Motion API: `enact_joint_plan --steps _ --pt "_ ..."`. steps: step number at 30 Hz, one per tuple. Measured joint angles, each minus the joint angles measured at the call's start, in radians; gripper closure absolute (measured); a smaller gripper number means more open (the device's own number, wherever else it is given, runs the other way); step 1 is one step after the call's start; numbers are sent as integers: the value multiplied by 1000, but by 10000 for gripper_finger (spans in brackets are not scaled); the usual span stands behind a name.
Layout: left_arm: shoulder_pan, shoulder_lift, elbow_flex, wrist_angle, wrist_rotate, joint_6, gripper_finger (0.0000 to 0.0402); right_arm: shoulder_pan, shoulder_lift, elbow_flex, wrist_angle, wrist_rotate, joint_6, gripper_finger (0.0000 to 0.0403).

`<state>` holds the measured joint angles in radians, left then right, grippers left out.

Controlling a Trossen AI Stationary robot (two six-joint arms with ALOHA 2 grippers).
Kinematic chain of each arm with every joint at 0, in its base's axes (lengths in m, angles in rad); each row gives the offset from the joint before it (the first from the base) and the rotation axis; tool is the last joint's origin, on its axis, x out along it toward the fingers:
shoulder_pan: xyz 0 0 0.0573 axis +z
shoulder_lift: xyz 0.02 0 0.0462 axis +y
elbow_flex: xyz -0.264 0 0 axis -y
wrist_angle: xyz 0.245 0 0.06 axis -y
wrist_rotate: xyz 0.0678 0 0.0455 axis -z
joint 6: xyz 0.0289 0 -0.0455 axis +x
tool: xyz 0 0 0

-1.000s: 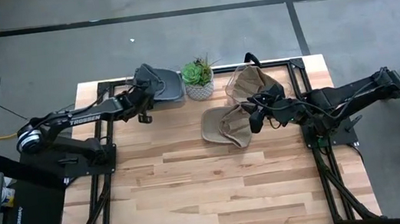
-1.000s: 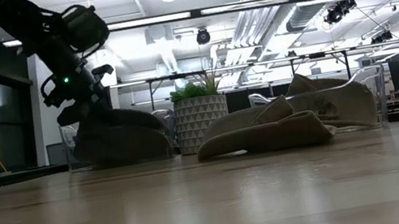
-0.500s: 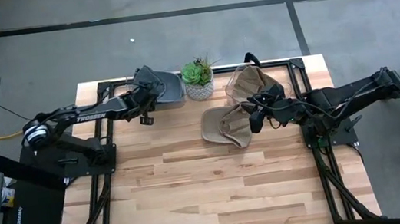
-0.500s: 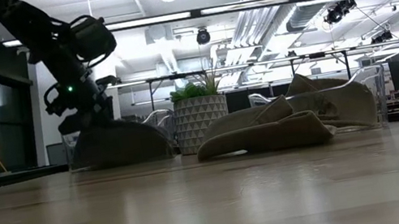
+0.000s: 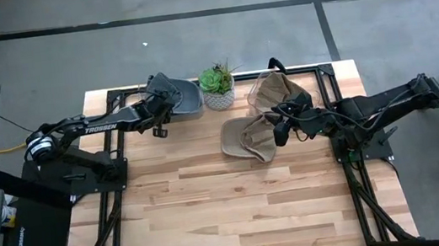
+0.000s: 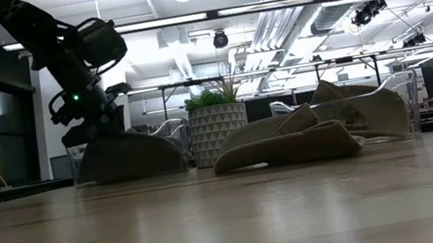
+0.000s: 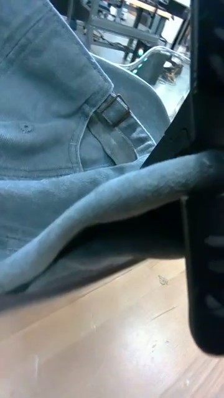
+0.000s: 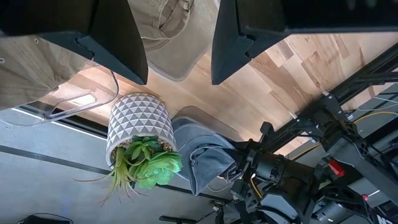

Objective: Pick & Place hat
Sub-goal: Put the blue cap into the left transparent bin

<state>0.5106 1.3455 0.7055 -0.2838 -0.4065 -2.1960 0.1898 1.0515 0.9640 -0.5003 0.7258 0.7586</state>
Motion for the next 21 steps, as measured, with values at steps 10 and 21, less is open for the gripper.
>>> enact_joint_plan --steps 10,21 --pt "0 -3 -3 59 10 56 295 0 0 0 0 -6 0 231" --pt "0 -50 -4 86 6 110 226 0 0 0 0 -27 0 231"
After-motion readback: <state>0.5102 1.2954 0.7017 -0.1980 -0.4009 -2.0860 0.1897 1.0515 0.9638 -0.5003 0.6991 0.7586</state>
